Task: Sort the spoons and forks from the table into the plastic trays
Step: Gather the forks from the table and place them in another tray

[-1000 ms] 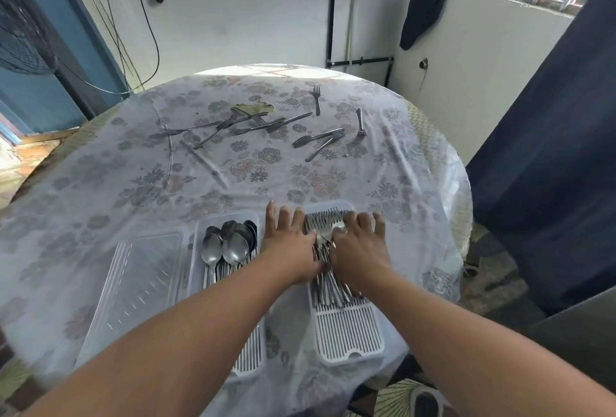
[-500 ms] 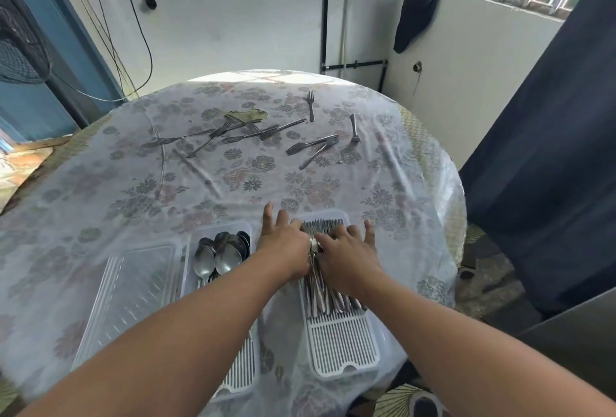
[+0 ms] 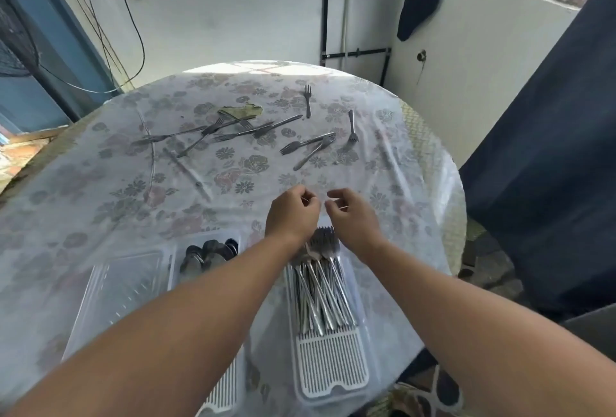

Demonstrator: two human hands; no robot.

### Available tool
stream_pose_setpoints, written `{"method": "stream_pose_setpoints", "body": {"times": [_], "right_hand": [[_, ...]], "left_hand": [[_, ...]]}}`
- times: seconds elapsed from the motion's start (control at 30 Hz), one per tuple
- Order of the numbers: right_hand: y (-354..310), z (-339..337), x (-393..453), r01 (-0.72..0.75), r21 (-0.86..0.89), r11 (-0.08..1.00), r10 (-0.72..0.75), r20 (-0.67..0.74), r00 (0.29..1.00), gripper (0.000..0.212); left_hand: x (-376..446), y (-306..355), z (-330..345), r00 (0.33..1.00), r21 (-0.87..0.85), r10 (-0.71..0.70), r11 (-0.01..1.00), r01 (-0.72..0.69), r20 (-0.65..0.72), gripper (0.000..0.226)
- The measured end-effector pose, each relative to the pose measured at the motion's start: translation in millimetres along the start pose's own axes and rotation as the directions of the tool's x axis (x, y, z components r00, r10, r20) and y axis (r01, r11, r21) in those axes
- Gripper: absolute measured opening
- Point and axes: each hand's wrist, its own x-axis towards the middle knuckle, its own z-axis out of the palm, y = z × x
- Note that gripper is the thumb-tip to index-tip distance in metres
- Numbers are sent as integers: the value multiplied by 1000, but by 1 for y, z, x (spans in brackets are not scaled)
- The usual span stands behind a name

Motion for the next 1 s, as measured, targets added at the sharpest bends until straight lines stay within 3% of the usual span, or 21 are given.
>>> {"method": "stream_pose_setpoints", "body": {"times": [0.37, 0.53, 0.8, 1.0], "right_hand": [[20, -67, 101, 35, 32, 999, -41, 219, 975, 30], [10, -67, 128, 53, 20, 998, -56, 265, 963, 29], [8, -61, 183, 66, -44, 997, -55, 226, 973, 27], [17, -57, 228, 101, -47, 994, -83, 303, 950, 24]], "left_hand": [[54, 68, 58, 964, -65, -202, 979, 193, -174, 15], [77, 68, 58, 953, -82, -231, 972, 219, -195, 14], [129, 65, 60, 952, -77, -257, 966, 247, -165, 14], [168, 63, 79, 947, -14, -284, 958, 286, -146, 13]]}}
